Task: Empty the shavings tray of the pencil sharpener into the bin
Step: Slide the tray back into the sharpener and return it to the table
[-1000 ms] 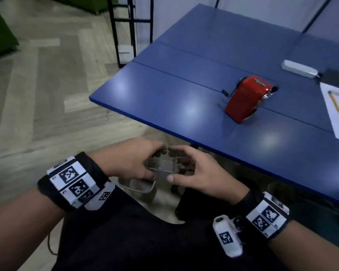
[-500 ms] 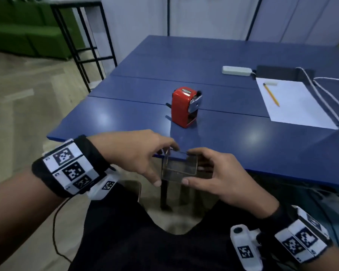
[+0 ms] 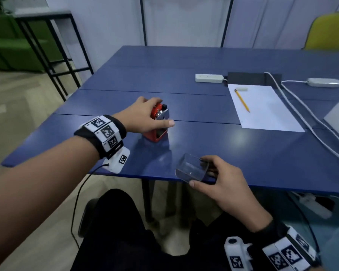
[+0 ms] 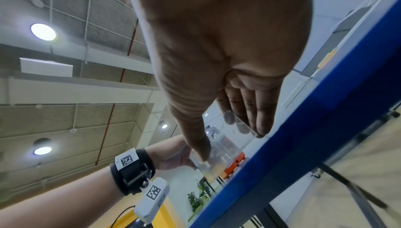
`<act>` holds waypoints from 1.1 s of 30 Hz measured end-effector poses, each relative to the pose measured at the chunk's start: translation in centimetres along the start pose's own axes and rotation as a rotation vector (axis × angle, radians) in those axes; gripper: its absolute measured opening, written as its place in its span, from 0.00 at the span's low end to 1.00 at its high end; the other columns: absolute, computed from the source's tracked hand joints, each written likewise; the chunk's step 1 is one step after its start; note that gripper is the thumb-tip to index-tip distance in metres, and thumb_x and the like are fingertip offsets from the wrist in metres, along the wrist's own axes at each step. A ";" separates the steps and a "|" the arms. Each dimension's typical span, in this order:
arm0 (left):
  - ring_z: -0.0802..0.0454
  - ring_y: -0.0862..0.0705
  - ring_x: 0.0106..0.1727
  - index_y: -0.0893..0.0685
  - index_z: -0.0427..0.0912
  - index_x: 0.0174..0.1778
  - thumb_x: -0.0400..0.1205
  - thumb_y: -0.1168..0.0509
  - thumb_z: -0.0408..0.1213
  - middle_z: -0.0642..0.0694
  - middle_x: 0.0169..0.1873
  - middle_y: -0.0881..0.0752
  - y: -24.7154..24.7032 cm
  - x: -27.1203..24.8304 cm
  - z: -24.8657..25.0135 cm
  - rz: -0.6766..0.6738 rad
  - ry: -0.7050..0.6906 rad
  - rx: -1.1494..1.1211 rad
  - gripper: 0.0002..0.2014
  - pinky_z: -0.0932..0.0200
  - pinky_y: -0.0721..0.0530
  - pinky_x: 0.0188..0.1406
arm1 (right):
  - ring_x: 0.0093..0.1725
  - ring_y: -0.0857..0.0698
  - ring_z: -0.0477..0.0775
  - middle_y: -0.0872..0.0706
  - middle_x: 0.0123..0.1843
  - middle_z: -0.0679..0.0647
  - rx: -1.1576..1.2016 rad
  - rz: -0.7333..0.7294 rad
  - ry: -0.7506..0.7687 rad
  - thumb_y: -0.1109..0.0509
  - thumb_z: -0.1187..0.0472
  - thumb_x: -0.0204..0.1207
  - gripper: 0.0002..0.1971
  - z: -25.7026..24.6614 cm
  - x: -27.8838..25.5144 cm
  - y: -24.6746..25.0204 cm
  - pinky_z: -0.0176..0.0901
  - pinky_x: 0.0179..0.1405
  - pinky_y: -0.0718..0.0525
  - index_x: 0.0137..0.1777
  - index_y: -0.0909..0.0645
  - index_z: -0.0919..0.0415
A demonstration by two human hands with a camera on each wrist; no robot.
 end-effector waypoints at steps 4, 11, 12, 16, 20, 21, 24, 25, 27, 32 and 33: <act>0.43 0.20 0.68 0.24 0.59 0.76 0.74 0.27 0.70 0.44 0.64 0.24 -1.3 1.5 0.3 0.049 -0.099 -0.019 0.36 0.48 0.18 0.71 | 0.62 0.12 0.42 0.14 0.61 0.36 -0.016 0.068 -0.045 0.10 0.44 0.68 0.33 0.2 0.9 -0.1 0.32 0.58 0.17 0.71 0.20 0.42; 0.50 0.20 0.67 0.22 0.56 0.78 0.81 0.23 0.55 0.47 0.70 0.25 -1.4 2.2 3.0 -0.146 -0.375 -0.018 0.30 0.56 0.20 0.73 | 0.59 0.18 0.39 0.17 0.61 0.37 -0.071 0.117 -0.111 0.12 0.43 0.70 0.37 -0.2 1.6 -0.7 0.17 0.46 0.28 0.77 0.20 0.49; 0.51 0.20 0.68 0.23 0.55 0.79 0.82 0.24 0.55 0.47 0.72 0.26 -1.5 2.3 3.4 -0.170 -0.403 -0.013 0.30 0.58 0.21 0.72 | 0.59 0.19 0.39 0.15 0.63 0.39 -0.072 0.125 -0.117 0.12 0.42 0.70 0.38 -0.3 1.6 -0.8 0.18 0.48 0.27 0.78 0.21 0.49; 0.56 0.26 0.78 0.23 0.58 0.83 0.88 0.34 0.59 0.52 0.77 0.27 -1.9 2.3 4.3 -0.242 -0.473 -0.074 0.27 0.59 0.31 0.80 | 0.68 0.15 0.46 0.14 0.71 0.45 -0.046 0.198 -0.120 0.12 0.37 0.68 0.45 -0.6 1.1 -1.7 0.44 0.69 0.14 0.82 0.24 0.51; 0.60 0.32 0.82 0.25 0.58 0.86 0.91 0.40 0.58 0.54 0.80 0.28 -2.1 2.4 4.3 -0.247 -0.488 -0.113 0.26 0.58 0.37 0.83 | 0.68 0.13 0.47 0.13 0.67 0.43 -0.036 0.248 -0.102 0.15 0.40 0.72 0.39 -0.8 0.5 -2.4 0.52 0.70 0.11 0.80 0.21 0.52; 0.61 0.32 0.81 0.25 0.57 0.86 0.92 0.40 0.57 0.55 0.79 0.28 -2.0 2.4 4.4 -0.248 -0.488 -0.115 0.26 0.60 0.37 0.82 | 0.67 0.13 0.47 0.12 0.68 0.44 -0.043 0.256 -0.096 0.15 0.40 0.73 0.38 -1.0 0.4 -2.6 0.51 0.69 0.11 0.80 0.20 0.53; 0.62 0.32 0.79 0.24 0.56 0.85 0.92 0.40 0.57 0.54 0.79 0.28 -2.1 2.4 4.4 -0.245 -0.491 -0.111 0.25 0.63 0.38 0.78 | 0.62 0.12 0.45 0.13 0.61 0.40 -0.047 0.281 -0.094 0.15 0.39 0.72 0.36 -1.8 0.6 -3.1 0.47 0.65 0.09 0.77 0.17 0.53; 0.61 0.31 0.80 0.23 0.56 0.84 0.92 0.40 0.58 0.54 0.79 0.27 -2.2 2.4 4.3 -0.246 -0.493 -0.112 0.25 0.62 0.37 0.79 | 0.60 0.11 0.45 0.14 0.59 0.38 -0.043 0.288 -0.096 0.15 0.39 0.72 0.35 -2.0 0.7 -3.3 0.48 0.64 0.09 0.76 0.17 0.52; 0.59 0.30 0.81 0.23 0.57 0.83 0.91 0.40 0.59 0.53 0.80 0.27 -2.2 2.5 4.2 -0.250 -0.498 -0.113 0.25 0.60 0.36 0.81 | 0.59 0.10 0.45 0.11 0.59 0.39 -0.040 0.306 -0.096 0.15 0.37 0.71 0.34 -2.1 1.2 -3.6 0.50 0.61 0.07 0.73 0.16 0.51; 0.58 0.30 0.78 0.24 0.56 0.82 0.91 0.41 0.60 0.51 0.79 0.28 -2.1 2.6 4.2 -0.267 -0.508 -0.085 0.24 0.59 0.35 0.81 | 0.58 0.08 0.48 0.07 0.60 0.45 -0.056 0.344 -0.119 0.15 0.32 0.68 0.35 -2.5 2.6 -3.5 0.54 0.59 0.06 0.70 0.15 0.50; 0.57 0.30 0.79 0.24 0.58 0.82 0.90 0.41 0.61 0.52 0.78 0.28 -2.2 2.7 4.2 -0.274 -0.508 -0.080 0.25 0.57 0.35 0.82 | 0.58 0.08 0.48 0.07 0.60 0.45 -0.065 0.350 -0.121 0.15 0.31 0.67 0.36 -2.5 2.8 -3.5 0.55 0.59 0.06 0.70 0.15 0.50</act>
Point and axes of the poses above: each hand's wrist, its own x-axis towards the middle knuckle, its own y-axis out of the back of the hand, z = x × y, the point moved 2 cm from there along x, towards the middle knuckle
